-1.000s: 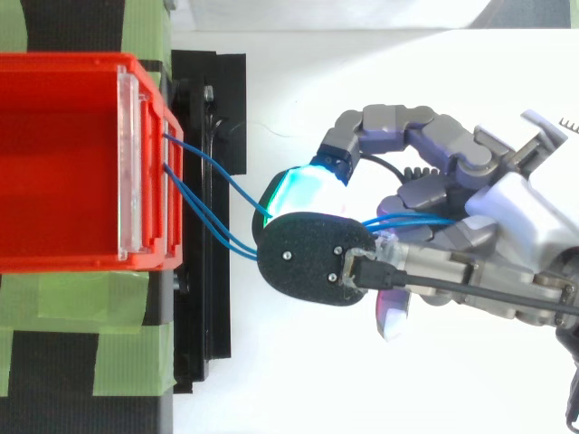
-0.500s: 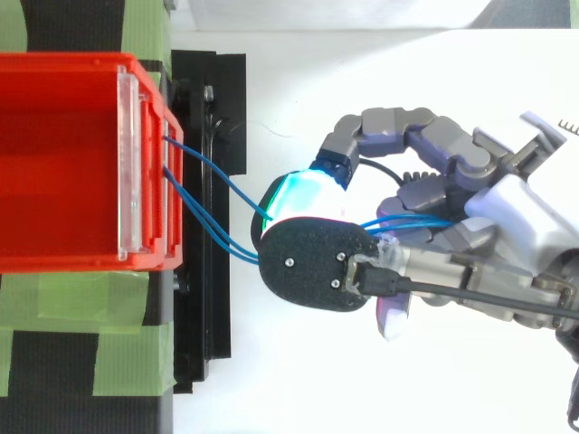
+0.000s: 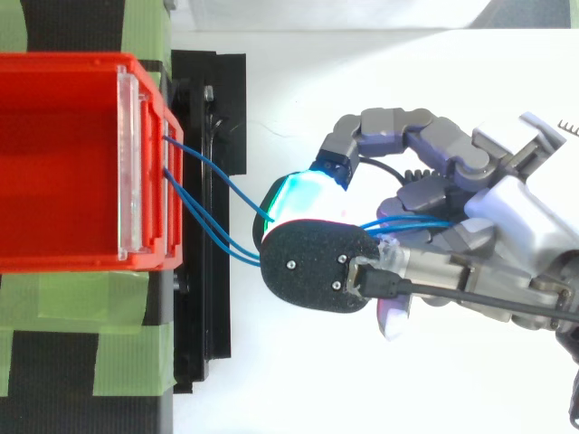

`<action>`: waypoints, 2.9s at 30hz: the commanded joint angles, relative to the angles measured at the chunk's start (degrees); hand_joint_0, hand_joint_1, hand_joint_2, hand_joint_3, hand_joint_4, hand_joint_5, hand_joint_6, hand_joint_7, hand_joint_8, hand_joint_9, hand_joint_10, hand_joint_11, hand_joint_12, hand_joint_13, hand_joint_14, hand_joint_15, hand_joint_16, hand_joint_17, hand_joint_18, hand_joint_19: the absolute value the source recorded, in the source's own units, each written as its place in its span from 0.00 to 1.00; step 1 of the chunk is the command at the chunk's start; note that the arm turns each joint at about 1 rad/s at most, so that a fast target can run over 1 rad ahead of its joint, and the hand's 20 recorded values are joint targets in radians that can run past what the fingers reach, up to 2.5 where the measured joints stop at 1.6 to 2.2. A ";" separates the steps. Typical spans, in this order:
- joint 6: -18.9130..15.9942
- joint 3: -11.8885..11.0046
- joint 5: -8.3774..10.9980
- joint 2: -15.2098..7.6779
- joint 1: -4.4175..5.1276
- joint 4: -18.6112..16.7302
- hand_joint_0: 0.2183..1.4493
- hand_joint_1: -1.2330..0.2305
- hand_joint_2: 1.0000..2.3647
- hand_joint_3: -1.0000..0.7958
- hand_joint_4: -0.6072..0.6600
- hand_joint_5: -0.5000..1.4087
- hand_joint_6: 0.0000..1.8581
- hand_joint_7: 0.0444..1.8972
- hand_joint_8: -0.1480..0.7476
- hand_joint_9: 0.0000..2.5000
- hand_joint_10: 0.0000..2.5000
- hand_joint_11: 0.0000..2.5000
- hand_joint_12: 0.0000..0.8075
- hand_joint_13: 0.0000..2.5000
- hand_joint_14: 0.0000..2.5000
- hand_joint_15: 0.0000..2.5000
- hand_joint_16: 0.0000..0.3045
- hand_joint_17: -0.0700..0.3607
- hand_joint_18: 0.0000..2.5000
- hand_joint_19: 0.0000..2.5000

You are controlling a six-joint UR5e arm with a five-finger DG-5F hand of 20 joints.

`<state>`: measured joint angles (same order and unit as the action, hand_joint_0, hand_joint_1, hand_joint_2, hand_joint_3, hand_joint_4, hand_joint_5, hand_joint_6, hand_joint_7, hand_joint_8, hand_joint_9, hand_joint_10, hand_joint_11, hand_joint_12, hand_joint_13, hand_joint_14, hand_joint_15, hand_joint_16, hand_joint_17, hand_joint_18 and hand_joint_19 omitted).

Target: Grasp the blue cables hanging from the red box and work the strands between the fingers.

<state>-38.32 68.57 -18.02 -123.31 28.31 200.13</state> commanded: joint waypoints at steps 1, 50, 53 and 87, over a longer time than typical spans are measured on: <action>0.00 -0.01 0.00 0.00 -0.01 0.00 0.41 0.39 0.01 0.19 0.62 0.34 0.47 0.66 0.75 0.78 1.00 1.00 0.77 0.79 1.00 0.65 0.81 0.59 1.00 0.23; 3.96 -0.01 0.00 0.00 -0.01 -2.81 0.39 0.37 0.00 0.05 0.64 0.32 0.36 0.67 0.75 0.78 1.00 1.00 0.77 0.79 1.00 0.65 0.81 0.59 1.00 0.23; 3.96 -0.01 0.00 0.00 -0.01 -2.81 0.41 0.35 0.00 0.10 0.64 0.32 0.37 0.67 0.75 0.78 1.00 1.00 0.77 0.79 1.00 0.65 0.81 0.59 1.00 0.23; 6.59 -0.01 -0.09 0.00 0.08 -2.90 0.48 0.36 0.10 0.60 0.55 0.35 0.66 0.61 0.75 0.78 1.00 1.00 0.77 0.79 1.00 0.65 0.81 0.59 1.00 0.23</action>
<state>-33.19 68.57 -18.11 -123.31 28.34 197.25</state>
